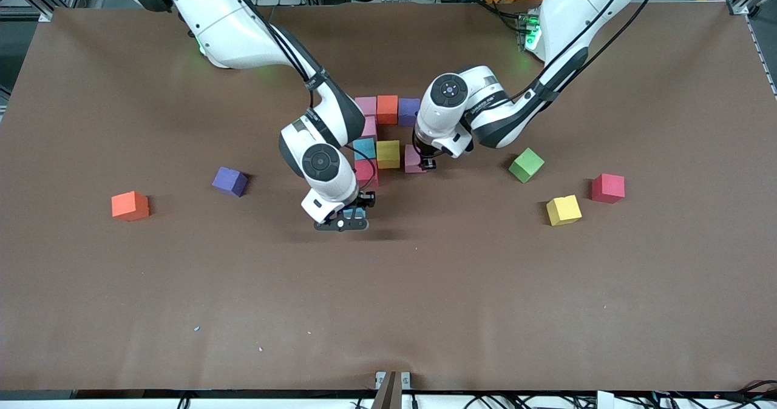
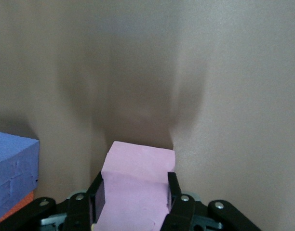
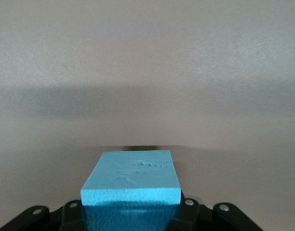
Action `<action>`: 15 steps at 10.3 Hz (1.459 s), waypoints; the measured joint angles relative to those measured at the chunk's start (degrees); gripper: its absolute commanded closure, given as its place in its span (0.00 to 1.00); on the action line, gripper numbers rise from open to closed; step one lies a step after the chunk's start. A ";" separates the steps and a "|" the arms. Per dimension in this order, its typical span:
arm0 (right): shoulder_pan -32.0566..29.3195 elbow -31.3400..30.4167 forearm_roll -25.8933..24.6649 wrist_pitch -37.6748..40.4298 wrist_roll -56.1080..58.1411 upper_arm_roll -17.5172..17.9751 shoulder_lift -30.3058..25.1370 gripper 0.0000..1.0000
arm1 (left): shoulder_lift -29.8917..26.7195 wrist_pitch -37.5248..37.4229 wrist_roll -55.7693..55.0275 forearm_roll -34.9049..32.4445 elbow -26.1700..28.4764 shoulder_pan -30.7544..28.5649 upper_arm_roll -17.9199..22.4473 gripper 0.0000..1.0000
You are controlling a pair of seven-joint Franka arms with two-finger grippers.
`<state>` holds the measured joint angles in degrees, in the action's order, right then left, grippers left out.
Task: Arrange 11 blocks into digit 3
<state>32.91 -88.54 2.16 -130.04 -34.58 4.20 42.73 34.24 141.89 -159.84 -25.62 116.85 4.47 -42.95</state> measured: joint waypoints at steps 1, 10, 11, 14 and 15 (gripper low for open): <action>0.82 0.65 0.00 0.00 -0.55 0.01 0.81 0.78 | 0.00 0.00 -0.01 0.01 -0.01 0.11 0.00 1.00; 3.47 2.32 -1.43 0.50 -1.06 -0.15 2.40 0.78 | 0.23 0.01 -0.05 0.02 -0.17 1.34 0.11 1.00; 3.47 2.32 -1.65 0.73 -1.06 -0.17 2.49 0.78 | 0.28 0.01 -0.05 0.02 -0.42 1.34 0.11 1.00; 3.52 2.32 -2.06 1.43 -1.06 -0.18 2.58 0.78 | 0.74 0.01 -0.05 0.02 -1.16 1.35 0.14 0.98; 3.67 2.33 -2.11 1.66 -1.06 -0.18 2.57 0.78 | 0.88 0.01 -0.05 0.02 -1.25 1.35 0.14 0.97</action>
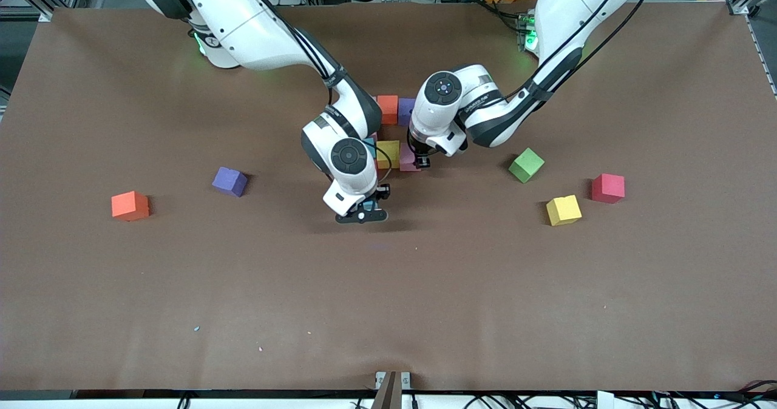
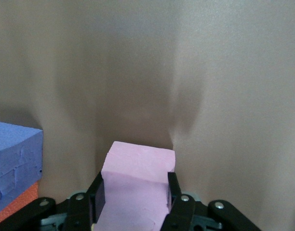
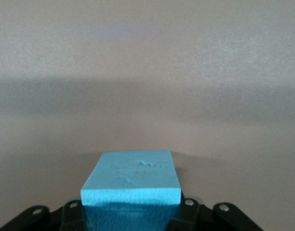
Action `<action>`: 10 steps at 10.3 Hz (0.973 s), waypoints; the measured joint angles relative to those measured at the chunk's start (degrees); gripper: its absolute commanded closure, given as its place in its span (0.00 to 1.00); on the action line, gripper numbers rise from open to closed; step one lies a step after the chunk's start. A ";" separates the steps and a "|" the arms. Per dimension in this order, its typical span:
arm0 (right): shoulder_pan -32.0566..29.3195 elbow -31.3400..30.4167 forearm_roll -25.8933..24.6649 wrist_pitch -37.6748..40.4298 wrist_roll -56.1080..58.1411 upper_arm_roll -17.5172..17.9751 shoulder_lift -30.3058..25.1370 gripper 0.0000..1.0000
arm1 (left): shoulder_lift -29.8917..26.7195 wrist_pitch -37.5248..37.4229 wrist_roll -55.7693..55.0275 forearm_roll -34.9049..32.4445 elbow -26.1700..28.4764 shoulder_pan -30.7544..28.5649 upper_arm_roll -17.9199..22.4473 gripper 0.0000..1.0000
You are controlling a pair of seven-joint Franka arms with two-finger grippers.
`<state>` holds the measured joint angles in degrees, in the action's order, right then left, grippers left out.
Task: Arrange 11 blocks into digit 3
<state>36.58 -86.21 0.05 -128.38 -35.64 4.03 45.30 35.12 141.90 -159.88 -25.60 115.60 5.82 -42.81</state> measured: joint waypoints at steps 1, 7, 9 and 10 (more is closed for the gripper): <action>0.14 0.05 -0.03 0.30 -0.03 0.00 0.00 0.78 | 0.13 0.00 0.00 0.00 -0.04 0.00 0.00 0.97; 0.55 0.28 -0.04 1.57 -1.09 0.00 -0.01 0.24 | 0.68 -0.04 0.00 0.00 -0.06 0.19 0.01 0.91; 0.58 0.28 -0.04 1.63 -1.16 0.00 0.00 0.00 | 0.68 -0.07 0.00 0.00 -0.06 0.22 0.01 0.22; 0.64 0.28 -0.04 1.65 -1.18 0.00 0.00 0.00 | 0.68 -0.09 0.00 0.00 -0.06 0.25 0.01 0.00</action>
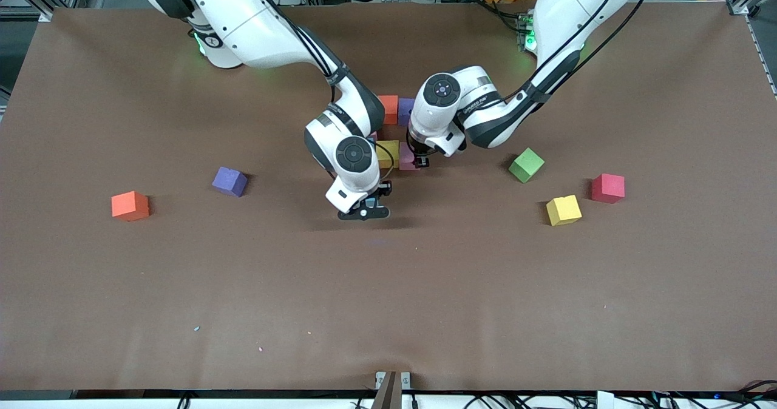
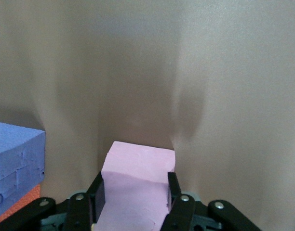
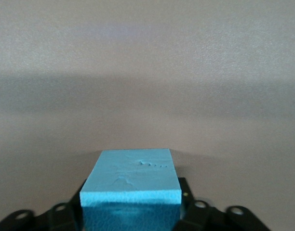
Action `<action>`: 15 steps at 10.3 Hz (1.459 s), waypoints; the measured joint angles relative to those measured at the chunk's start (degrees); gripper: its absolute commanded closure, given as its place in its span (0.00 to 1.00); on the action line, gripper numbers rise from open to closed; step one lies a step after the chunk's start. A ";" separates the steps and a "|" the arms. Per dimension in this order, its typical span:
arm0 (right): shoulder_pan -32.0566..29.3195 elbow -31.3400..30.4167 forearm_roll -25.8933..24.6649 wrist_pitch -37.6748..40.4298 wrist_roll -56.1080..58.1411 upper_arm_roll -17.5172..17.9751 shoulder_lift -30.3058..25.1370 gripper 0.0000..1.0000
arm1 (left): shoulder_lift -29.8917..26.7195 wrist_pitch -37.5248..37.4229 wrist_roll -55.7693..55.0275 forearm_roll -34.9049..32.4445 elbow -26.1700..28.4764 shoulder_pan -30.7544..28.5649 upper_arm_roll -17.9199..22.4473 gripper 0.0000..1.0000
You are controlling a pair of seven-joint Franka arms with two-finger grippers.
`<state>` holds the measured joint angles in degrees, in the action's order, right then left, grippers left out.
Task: Arrange 11 blocks into digit 3
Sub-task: 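Open the right gripper off cyan while the left gripper withdraws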
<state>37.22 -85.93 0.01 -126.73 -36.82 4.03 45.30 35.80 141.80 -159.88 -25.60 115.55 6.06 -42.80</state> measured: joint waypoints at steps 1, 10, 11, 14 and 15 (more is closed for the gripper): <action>0.01 0.06 0.00 0.00 0.00 -0.02 -0.02 0.00 | 0.00 -0.04 0.00 0.00 0.00 0.15 0.00 0.00; -10.78 2.27 0.01 14.85 16.11 -1.06 -11.69 0.00 | -5.93 -4.34 2.88 -0.03 -1.22 -0.25 -0.27 0.00; -13.67 2.27 0.02 16.34 19.34 -1.07 -13.10 0.00 | -7.24 -4.82 4.18 -0.12 -1.24 -0.95 -0.26 0.00; -20.03 2.29 -0.01 20.98 29.27 -1.25 -16.11 0.00 | -9.20 -10.74 15.30 -1.00 -1.22 -5.05 -0.27 0.00; -23.11 2.32 -0.02 23.78 33.76 -1.34 -17.52 0.00 | -9.61 -12.17 21.13 -1.16 -1.23 -7.53 -0.31 0.00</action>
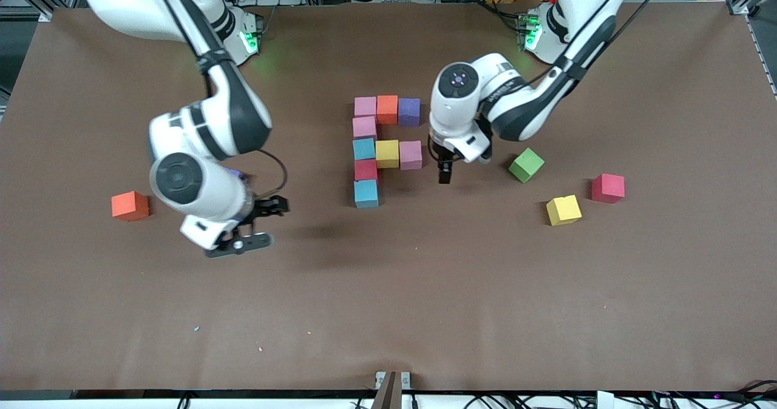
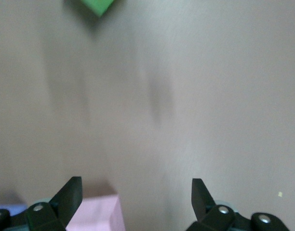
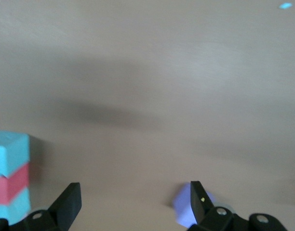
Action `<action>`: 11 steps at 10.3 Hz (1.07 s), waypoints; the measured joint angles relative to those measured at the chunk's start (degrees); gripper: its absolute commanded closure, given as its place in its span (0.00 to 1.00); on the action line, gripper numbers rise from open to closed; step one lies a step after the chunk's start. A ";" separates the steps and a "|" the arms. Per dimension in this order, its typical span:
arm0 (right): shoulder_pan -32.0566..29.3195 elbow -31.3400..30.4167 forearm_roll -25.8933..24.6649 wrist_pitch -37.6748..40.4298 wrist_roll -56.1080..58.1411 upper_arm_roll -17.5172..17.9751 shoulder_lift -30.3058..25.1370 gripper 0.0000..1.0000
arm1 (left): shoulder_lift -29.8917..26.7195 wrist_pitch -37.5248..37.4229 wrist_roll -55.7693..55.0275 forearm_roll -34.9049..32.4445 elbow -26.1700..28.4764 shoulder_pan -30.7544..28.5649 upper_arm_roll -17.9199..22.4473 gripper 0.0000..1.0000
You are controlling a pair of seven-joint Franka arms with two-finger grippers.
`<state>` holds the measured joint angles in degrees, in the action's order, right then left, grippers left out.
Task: Arrange 11 blocks into digit 3
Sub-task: 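Open the right gripper off cyan while the left gripper withdraws, then grasp the yellow cube with the left gripper while the right gripper retracts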
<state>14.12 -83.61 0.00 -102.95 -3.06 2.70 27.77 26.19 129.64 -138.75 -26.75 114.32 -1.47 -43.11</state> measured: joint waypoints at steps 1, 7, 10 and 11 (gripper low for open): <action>-3.51 -0.01 0.01 2.41 4.29 -0.06 -1.74 0.00 | -0.60 -0.53 6.73 -0.01 -0.04 -3.33 -0.07 0.00; -12.58 -7.03 0.02 4.68 10.85 -0.63 -16.08 0.00 | -1.29 -1.03 51.26 -0.02 -1.45 -22.37 -0.12 0.00; -13.96 -7.49 0.02 5.40 14.11 -5.25 -22.43 0.00 | 1.14 -1.42 74.48 -0.01 -1.37 -28.03 -0.01 0.00; -14.59 -6.96 0.02 6.95 15.29 -6.54 -23.46 0.00 | 2.42 -1.42 81.32 -0.01 -1.38 -29.41 0.04 0.00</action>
<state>-0.48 -90.57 0.02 -96.00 12.23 -3.84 4.31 28.60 128.22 -57.43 -26.76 112.94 -30.88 -43.07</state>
